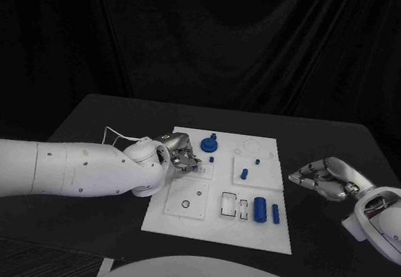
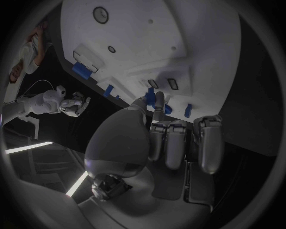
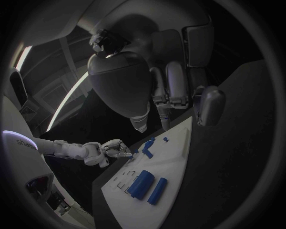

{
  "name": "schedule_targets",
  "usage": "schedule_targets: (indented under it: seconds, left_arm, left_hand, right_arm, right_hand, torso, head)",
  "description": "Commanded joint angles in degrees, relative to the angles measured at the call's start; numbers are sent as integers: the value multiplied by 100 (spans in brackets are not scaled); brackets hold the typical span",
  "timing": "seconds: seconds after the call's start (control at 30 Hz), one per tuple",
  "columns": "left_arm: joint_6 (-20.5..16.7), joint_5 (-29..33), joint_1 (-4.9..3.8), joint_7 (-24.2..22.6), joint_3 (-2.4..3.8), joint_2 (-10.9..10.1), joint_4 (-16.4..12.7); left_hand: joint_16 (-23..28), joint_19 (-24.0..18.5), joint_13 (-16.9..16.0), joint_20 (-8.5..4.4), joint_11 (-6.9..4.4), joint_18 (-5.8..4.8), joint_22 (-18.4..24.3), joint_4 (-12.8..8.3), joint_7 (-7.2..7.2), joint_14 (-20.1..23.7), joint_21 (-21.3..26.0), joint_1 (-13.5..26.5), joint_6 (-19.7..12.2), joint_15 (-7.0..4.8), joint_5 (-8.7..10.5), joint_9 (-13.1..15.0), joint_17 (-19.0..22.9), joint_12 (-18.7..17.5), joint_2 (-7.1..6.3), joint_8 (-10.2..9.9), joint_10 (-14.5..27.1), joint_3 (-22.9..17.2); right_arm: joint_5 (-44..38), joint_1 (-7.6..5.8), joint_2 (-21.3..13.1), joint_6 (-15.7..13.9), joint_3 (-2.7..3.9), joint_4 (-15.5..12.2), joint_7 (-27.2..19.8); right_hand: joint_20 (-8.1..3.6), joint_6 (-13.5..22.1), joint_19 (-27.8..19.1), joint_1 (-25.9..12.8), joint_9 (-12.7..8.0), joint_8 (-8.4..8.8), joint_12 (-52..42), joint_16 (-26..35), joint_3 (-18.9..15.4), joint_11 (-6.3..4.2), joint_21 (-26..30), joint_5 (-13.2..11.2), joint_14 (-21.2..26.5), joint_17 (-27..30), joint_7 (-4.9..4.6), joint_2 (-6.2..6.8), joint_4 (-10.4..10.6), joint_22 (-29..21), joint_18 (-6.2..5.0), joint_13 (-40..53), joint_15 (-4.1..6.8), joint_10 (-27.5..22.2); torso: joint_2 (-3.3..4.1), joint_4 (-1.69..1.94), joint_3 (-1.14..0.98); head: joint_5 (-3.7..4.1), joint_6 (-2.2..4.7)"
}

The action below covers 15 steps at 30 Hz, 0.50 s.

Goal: Assemble the parts on the task board

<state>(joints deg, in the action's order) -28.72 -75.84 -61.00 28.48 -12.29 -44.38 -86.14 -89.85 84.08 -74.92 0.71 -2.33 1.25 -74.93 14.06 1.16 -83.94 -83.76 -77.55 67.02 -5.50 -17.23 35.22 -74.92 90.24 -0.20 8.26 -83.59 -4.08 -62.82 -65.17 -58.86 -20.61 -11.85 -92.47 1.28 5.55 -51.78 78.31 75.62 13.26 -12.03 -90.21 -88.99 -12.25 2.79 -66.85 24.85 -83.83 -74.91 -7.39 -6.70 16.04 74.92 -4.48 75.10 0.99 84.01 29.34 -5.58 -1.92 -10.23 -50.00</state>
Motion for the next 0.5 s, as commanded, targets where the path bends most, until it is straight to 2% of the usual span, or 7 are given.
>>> schedule_targets:
  seconds: [0.03, 0.27, 0.5]
  left_arm:
    - [-130, -21, 14, -73, 6, 27, 16]
    - [-99, -21, 23, -77, 6, 54, 60]
    - [-53, -21, 27, -61, 6, 51, 59]
  left_hand:
    - [-15, 309, -1508, -16, -72, 30, -1234, -228, -8, -606, 8, 13, -33, -42, -22, 5, -1508, -24, -47, 20, -641, -251]
    - [-15, 311, -1508, -13, -69, 30, -1236, -166, -4, -606, 8, 51, -41, -40, 47, 14, -1508, -24, -83, 28, -641, -272]
    - [-15, 312, -1508, -6, -63, 30, -1242, -13, 3, -606, 14, 119, -56, -35, 376, 37, -1508, -24, -145, 50, -641, -318]
  right_arm:
    - [-7, 16, -7, -92, 3, -13, -37]
    - [-7, 16, -9, -84, 3, -1, -29]
    - [-7, 16, -2, -73, 3, 5, -21]
  right_hand:
    - [-8, 33, -48, 66, -8, -22, 21, 17, -32, 11, 18, 21, -549, -1363, 12, 9, -1, 783, -82, 1490, -18, 599]
    - [-8, 29, -48, 73, -8, -24, 21, 21, -37, 10, 23, 38, -547, -1358, 13, 13, 1, 782, -83, 1490, -18, 599]
    - [-8, 27, -49, 74, -8, -25, 21, 21, -39, 10, 27, 41, -547, -1358, 13, 14, 1, 781, -83, 1490, -18, 599]
  torso:
    - [2, 2, 0]
    - [3, 2, 1]
    - [2, -1, 0]
  head:
    - [3, 0]
    - [-3, 0]
    - [-14, 0]
